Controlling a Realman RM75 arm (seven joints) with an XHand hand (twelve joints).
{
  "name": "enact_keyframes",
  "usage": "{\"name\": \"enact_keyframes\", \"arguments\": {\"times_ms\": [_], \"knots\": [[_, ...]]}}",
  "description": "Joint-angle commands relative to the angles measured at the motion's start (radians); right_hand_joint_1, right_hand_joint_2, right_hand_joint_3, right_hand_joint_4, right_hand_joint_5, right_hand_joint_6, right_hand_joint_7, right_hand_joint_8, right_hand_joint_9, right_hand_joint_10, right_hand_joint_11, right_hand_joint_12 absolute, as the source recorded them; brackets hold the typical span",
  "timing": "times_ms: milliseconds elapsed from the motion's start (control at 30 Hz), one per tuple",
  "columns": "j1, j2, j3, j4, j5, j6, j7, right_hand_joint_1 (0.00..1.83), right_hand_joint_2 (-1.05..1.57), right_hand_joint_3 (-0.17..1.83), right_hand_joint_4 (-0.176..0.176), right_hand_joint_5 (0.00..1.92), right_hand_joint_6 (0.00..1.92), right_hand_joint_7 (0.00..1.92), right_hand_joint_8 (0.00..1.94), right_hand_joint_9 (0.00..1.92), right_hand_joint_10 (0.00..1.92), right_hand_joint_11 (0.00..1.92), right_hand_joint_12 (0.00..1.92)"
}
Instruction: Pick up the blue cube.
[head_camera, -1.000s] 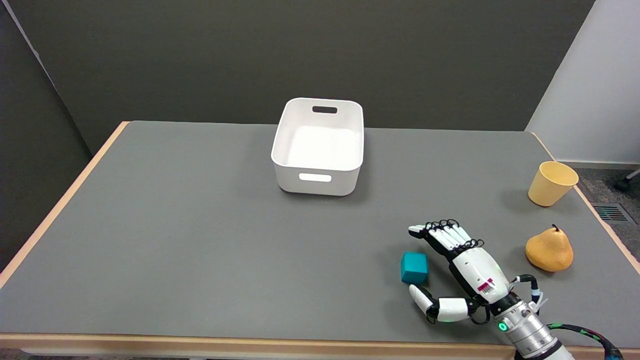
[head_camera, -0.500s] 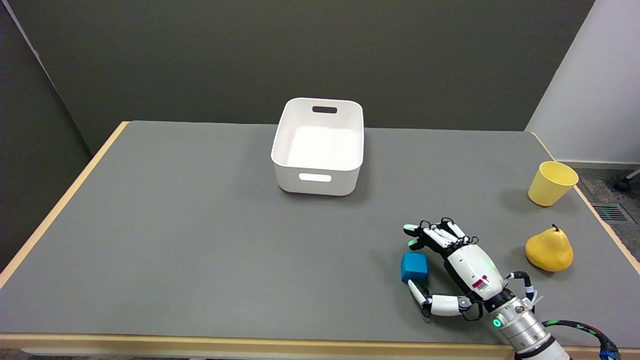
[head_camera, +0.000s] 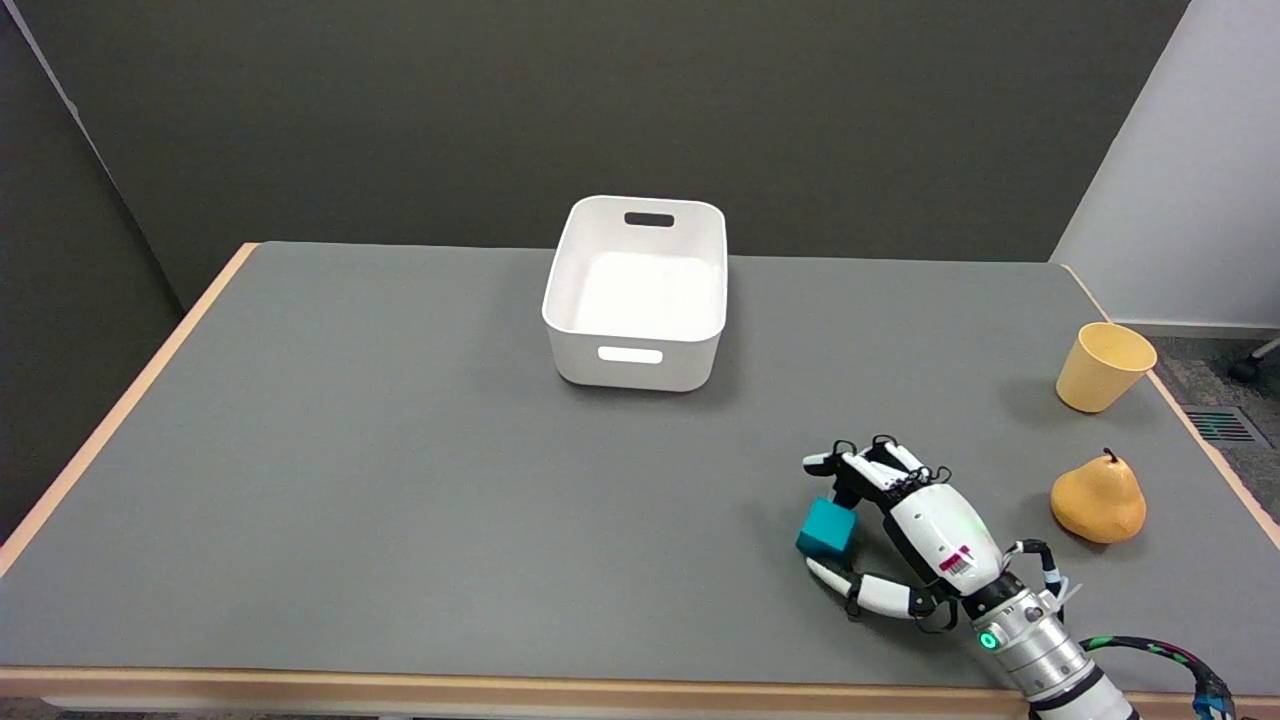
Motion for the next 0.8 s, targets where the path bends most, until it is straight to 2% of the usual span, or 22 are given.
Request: {"name": "enact_keyframes", "arguments": {"times_ms": [33,67,367,567,733,800], "knots": [[0.022,-0.014,0.006,0.006,-0.007,0.056,-0.004,1.41,0.98,0.58,-0.017,0.3,0.9,0.72,1.66,0.59,1.53,0.21,1.33],[0.024,-0.013,0.008,0.009,-0.007,0.065,-0.004,1.47,1.01,0.51,-0.017,0.3,0.93,0.72,1.68,0.61,1.57,0.21,1.35],[0.062,0.035,0.032,0.101,-0.007,0.093,-0.004,1.48,0.95,0.6,-0.008,0.34,1.01,0.71,1.65,0.66,1.61,0.29,1.45],[0.098,0.078,0.111,0.196,-0.022,0.077,-0.01,1.48,0.94,0.62,-0.006,0.35,1.01,0.71,1.65,0.67,1.62,0.32,1.49],[0.18,0.071,0.184,0.215,-0.046,0.031,-0.064,1.48,0.93,0.64,-0.004,0.35,1.01,0.71,1.65,0.68,1.63,0.32,1.5],[0.239,0.061,0.226,0.212,-0.079,-0.041,-0.064,1.48,0.93,0.65,0.0,0.35,1.01,0.71,1.65,0.68,1.64,0.32,1.5]]}}
